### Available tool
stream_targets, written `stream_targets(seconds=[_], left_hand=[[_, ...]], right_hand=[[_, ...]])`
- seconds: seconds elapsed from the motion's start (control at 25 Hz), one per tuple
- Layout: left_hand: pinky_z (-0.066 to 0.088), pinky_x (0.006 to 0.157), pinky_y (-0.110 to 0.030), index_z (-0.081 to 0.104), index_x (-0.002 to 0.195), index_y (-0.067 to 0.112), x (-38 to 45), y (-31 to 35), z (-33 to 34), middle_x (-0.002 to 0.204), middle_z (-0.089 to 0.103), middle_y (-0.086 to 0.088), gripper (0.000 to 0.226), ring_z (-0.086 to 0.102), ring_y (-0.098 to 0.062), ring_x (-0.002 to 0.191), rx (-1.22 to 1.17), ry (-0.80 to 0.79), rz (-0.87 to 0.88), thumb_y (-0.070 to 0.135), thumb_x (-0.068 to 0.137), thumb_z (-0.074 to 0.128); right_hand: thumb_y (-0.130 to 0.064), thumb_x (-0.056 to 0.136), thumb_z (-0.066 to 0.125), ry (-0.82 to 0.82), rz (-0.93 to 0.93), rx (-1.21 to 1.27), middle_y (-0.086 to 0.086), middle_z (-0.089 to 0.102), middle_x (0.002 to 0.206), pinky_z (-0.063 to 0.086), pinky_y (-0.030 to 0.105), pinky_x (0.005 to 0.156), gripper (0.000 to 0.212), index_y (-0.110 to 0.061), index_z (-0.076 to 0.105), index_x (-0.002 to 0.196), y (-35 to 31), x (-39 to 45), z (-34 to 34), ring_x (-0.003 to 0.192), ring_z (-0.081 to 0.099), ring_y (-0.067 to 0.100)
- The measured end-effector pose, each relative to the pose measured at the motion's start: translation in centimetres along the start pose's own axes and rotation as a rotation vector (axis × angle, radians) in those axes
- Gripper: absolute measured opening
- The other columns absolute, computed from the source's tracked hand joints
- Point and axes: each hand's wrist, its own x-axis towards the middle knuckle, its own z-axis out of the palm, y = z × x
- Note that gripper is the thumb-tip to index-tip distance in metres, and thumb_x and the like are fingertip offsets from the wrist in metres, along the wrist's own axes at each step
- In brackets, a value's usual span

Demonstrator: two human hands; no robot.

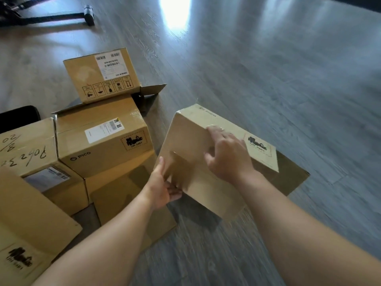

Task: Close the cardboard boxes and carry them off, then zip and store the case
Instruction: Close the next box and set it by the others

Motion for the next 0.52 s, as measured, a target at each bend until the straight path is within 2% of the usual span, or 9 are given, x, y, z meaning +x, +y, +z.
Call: stream_targets(seconds=[0.04,0.12,0.16,0.24,0.32,0.4,0.52], left_hand=[[0.039,0.109,-0.057,0.024,0.155,0.013,0.1,0.2,-0.3,0.147,0.043,-0.026,0.106,0.048,-0.046,0.129,0.014,0.015,0.021,0.085,0.079,0.043],[0.041,0.107,-0.058,0.041,0.146,0.011,0.0,1.3,-0.5,0.130,0.060,-0.016,0.096,0.056,-0.039,0.121,0.046,0.142,0.139,0.083,0.083,0.040],[0.041,0.107,-0.058,0.046,0.142,0.014,-0.1,2.2,-0.4,0.126,0.062,-0.010,0.088,0.057,-0.035,0.120,0.077,0.241,0.222,0.080,0.085,0.039],[0.042,0.104,-0.054,0.057,0.132,0.021,-0.6,4.2,-0.3,0.128,0.061,-0.004,0.072,0.055,-0.029,0.120,0.156,0.356,0.382,0.075,0.087,0.040],[0.044,0.090,-0.040,0.065,0.117,0.024,-1.0,6.0,0.0,0.119,0.064,-0.001,0.057,0.056,-0.023,0.111,0.226,0.361,0.458,0.068,0.088,0.045],[0.042,0.078,-0.034,0.064,0.112,0.021,-0.8,7.2,0.2,0.111,0.063,0.004,0.043,0.056,-0.021,0.107,0.328,0.384,0.493,0.056,0.091,0.054],[0.054,0.076,-0.044,0.049,0.137,0.026,-0.4,7.9,0.6,0.119,0.057,0.005,0.045,0.057,-0.022,0.100,0.450,0.366,0.519,0.034,0.094,0.061]], right_hand=[[-0.029,0.087,0.061,0.009,-0.021,-0.005,0.001,0.056,0.146,0.040,0.044,0.107,0.059,-0.018,0.049,0.145,0.1,0.0,0.5,0.137,0.050,0.024],[-0.036,0.090,0.058,-0.019,-0.001,0.022,0.001,0.069,0.118,0.049,0.040,0.092,0.036,-0.019,0.064,0.121,0.3,0.4,0.9,0.114,0.063,0.027],[-0.042,0.092,0.056,-0.059,0.071,0.058,0.001,0.071,0.107,0.051,0.039,0.087,0.033,-0.019,0.068,0.111,0.5,0.7,0.8,0.103,0.066,0.027],[-0.047,0.093,0.055,-0.118,0.197,0.106,-0.002,0.070,0.097,0.051,0.043,0.090,0.032,-0.019,0.070,0.098,1.6,0.7,0.9,0.095,0.065,0.025],[-0.041,0.091,0.058,-0.075,0.223,0.054,-0.006,0.066,0.098,0.047,0.044,0.092,0.024,-0.019,0.068,0.092,3.0,-0.1,1.2,0.094,0.063,0.023],[-0.049,0.089,0.060,-0.006,0.292,0.045,-0.006,0.066,0.103,0.046,0.044,0.091,0.029,-0.023,0.066,0.101,4.3,-1.3,1.5,0.097,0.063,0.025],[-0.079,0.083,0.043,-0.023,0.567,-0.060,0.001,0.069,0.101,0.042,0.049,0.093,0.062,-0.026,0.066,0.104,5.9,-2.4,1.6,0.104,0.061,0.032]])
